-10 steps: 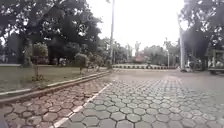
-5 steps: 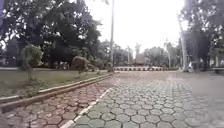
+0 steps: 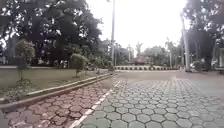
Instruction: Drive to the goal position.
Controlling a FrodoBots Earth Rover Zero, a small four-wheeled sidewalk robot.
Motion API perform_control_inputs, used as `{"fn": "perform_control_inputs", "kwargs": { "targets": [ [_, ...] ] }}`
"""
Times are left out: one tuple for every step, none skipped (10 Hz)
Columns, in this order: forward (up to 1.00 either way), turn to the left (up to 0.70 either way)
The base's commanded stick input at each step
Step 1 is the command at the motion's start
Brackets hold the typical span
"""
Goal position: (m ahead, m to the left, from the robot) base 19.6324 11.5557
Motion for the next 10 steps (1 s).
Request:
{"fn": "perform_control_inputs", "kwargs": {
  "targets": [
    [0.69, -0.11],
    [0.69, -0.02],
    [0.69, 0.0],
    [0.68, 0.0],
    [0.69, 0.0],
    [0.69, 0.0],
    [0.69, 0.0],
    [0.69, 0.0],
    [0.69, 0.0],
    [0.69, 0.0]
  ]
}}
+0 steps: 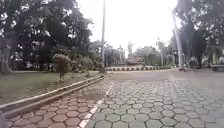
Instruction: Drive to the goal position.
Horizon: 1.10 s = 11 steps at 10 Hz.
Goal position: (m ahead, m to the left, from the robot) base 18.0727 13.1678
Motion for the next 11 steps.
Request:
{"fn": "perform_control_inputs", "kwargs": {
  "targets": [
    [0.69, 0.0],
    [0.69, 0.0],
    [0.69, 0.0],
    [0.69, 0.0],
    [0.7, 0.0],
    [0.7, 0.0],
    [0.7, 0.0],
    [0.7, 0.0],
    [0.7, 0.0],
    [0.7, 0.0],
    [0.7, 0.0]
  ]
}}
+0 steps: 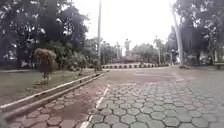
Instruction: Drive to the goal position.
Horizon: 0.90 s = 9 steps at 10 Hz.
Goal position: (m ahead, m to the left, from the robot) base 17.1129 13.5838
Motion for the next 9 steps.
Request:
{"fn": "perform_control_inputs", "kwargs": {
  "targets": [
    [0.7, 0.0],
    [0.7, 0.0],
    [0.7, 0.0],
    [0.7, 0.0],
    [0.7, 0.0],
    [0.7, 0.0],
    [0.7, 0.0],
    [0.7, 0.0],
    [0.7, 0.0]
  ]
}}
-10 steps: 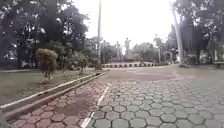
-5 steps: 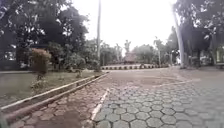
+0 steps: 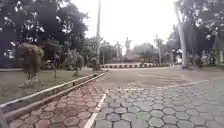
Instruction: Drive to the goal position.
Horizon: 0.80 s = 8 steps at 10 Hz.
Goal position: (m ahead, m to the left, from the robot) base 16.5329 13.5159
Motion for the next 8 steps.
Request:
{"fn": "perform_control_inputs", "kwargs": {
  "targets": [
    [0.7, 0.0],
    [0.7, 0.0],
    [0.7, 0.0],
    [0.7, 0.0],
    [0.7, 0.0],
    [0.7, 0.0],
    [0.7, 0.0],
    [0.7, 0.0]
  ]
}}
